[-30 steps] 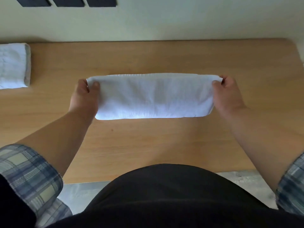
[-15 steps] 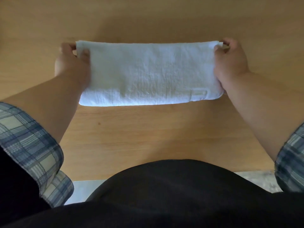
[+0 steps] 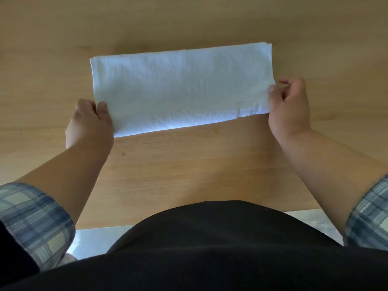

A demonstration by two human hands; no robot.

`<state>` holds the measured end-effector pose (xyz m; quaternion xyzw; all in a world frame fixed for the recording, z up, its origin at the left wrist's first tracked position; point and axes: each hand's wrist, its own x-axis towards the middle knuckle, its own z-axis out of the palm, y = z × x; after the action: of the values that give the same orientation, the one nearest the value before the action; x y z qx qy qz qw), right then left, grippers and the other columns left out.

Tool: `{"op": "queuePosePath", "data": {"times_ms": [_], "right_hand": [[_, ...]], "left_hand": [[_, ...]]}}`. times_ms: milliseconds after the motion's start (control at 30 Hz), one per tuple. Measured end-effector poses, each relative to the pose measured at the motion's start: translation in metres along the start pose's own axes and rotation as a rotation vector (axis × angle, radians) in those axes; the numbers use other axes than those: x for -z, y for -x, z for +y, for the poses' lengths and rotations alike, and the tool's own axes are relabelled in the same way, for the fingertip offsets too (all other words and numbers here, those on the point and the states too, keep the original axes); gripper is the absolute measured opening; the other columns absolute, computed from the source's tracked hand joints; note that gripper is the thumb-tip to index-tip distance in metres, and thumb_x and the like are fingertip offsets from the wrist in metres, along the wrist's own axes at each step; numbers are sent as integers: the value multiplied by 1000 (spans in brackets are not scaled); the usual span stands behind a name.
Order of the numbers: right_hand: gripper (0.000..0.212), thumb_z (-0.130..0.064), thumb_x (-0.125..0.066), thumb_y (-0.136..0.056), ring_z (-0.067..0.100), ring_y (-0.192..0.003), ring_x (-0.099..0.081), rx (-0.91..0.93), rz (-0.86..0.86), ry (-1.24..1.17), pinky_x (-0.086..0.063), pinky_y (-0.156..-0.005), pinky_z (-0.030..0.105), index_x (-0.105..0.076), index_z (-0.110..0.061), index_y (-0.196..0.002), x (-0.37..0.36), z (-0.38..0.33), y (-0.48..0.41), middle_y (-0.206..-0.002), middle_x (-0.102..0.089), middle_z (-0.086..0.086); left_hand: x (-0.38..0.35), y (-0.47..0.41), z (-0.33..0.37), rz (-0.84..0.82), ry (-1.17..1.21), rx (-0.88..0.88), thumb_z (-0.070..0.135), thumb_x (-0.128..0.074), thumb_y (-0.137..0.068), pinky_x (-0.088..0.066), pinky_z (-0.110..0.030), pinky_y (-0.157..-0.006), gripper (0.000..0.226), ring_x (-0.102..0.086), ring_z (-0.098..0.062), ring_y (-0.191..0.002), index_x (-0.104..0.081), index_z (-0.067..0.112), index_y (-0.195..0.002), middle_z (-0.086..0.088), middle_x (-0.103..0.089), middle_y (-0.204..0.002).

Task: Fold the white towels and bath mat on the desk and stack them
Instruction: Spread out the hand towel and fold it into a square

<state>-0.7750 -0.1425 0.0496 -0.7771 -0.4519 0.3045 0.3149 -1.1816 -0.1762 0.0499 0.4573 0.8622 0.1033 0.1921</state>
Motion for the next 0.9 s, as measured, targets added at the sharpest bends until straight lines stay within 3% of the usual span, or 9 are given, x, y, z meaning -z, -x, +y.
{"op": "queuePosePath", "data": {"times_ms": [100,200,333,433,533,633,733,867,900], "right_hand": [[23,-39,-56,-94,-10,-62,-50,-16,63,-14,-38,-61,5,-48,-27,-113,-6,-4,-8,-74,-50,-15],[31,-40,-55,-95,-8,-65,-52,-34,16,89,-37,-59,8,-50,-23,-121,-9,-5,-13,-81,-53,-15],[28,-32,-52,-96,1,-69,-51,-14,-48,228,-39,-67,27,-49,-23,-123,-4,-6,-11,-81,-53,-15],[39,-23,-51,-87,-4,-60,-50,-44,-33,126,-40,-55,15,-50,-23,-126,2,-4,-6,-78,-49,-15],[46,-34,-55,-86,-10,-54,-51,-146,20,19,-38,-47,10,-49,-22,-130,1,-6,-9,-79,-51,-16],[52,-53,-61,-84,-8,-67,-55,-189,-53,85,-40,-52,17,-52,-26,-127,-1,-14,-18,-86,-57,-20],[41,-47,-63,-85,-4,-76,-62,-88,-130,123,-44,-57,19,-54,-30,-122,2,-14,-22,-93,-62,-19],[51,-47,-63,-89,11,-87,-64,-52,-129,184,-54,-79,35,-48,-29,-134,4,-15,-19,-97,-60,-12],[59,-48,-63,-90,13,-96,-63,-47,-100,196,-53,-88,36,-44,-27,-141,3,-18,-18,-106,-61,-8]], "left_hand": [[-1,1,-1,-2,5,9,54,-31,-101,-33,-41,-62,32,-50,-36,-83,-37,23,-99,8,-44,-76],[-1,5,1,-9,-9,4,52,-31,-102,-38,-45,-66,31,-52,-41,-86,-36,21,-100,-1,-51,-81],[3,9,9,-8,-44,19,46,-37,-103,-41,-48,-75,27,-53,-41,-93,-36,20,-105,-10,-57,-96],[6,10,16,-6,16,105,40,-46,-99,-42,-55,-96,34,-50,-38,-119,-36,20,-125,-14,-57,-122],[4,14,23,69,3,60,28,-51,-95,-26,-48,-116,48,-33,-31,-137,-32,23,-138,-9,-42,-144],[0,23,32,54,-58,-105,18,-47,-93,-21,-46,-117,52,-28,-33,-139,-34,29,-143,-9,-33,-150],[-4,26,27,-8,-114,-210,16,-44,-95,-23,-48,-118,52,-29,-33,-140,-41,30,-145,-4,-30,-155],[-5,24,26,-20,-152,-180,14,-44,-95,-16,-48,-121,55,-23,-31,-145,-40,31,-147,-2,-24,-159],[-5,22,31,-15,-178,-175,11,-45,-94,-12,-49,-122,58,-20,-30,-146,-39,31,-148,-1,-21,-160]]}}
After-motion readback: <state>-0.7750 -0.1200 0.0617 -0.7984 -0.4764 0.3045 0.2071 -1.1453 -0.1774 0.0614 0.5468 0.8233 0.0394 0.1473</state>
